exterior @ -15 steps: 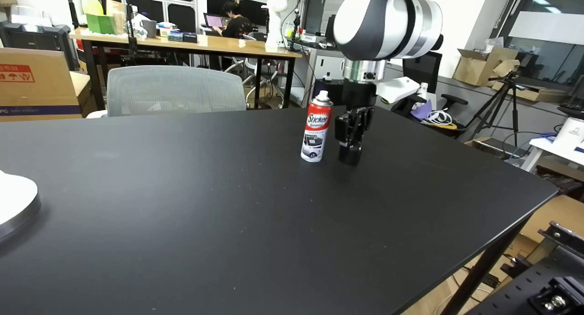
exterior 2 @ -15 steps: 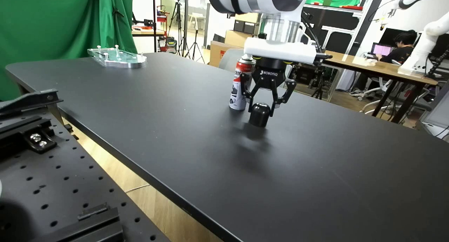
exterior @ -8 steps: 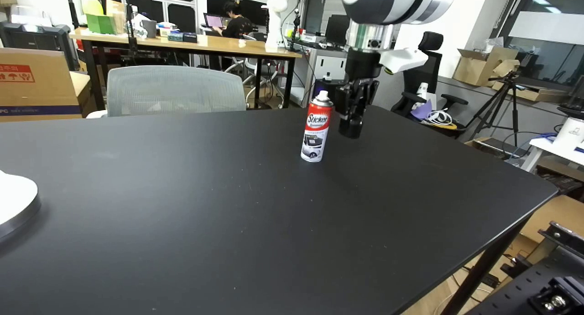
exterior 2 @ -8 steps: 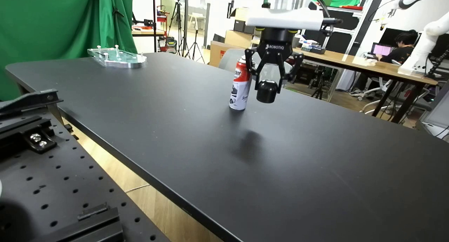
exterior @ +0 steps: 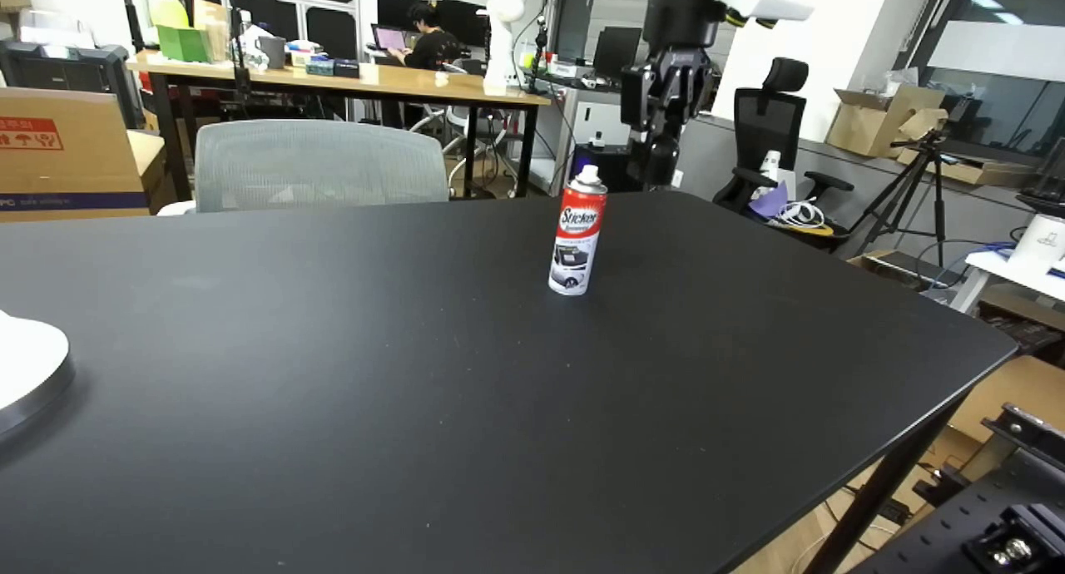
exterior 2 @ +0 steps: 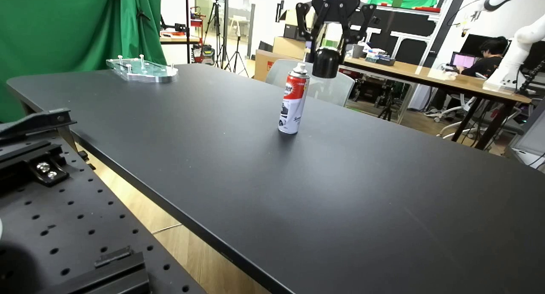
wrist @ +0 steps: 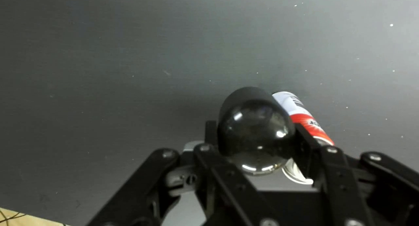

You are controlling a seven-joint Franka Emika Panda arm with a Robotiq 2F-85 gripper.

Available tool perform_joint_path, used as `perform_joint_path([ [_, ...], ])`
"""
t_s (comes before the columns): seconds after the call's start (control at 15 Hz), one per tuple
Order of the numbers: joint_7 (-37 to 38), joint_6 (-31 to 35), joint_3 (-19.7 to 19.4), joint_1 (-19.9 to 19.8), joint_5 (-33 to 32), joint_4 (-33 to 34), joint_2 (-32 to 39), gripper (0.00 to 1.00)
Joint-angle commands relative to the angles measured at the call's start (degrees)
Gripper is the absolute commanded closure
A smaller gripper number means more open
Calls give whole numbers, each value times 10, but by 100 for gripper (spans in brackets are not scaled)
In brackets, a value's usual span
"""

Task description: Put the top back on the bottle on the table

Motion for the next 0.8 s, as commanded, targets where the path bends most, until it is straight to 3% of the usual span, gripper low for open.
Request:
perform_joint_path([
  [0.0,32,-52,4,16,-2,7,-40,68],
  [0.73,42,-114,25,45,16,113,34,68],
])
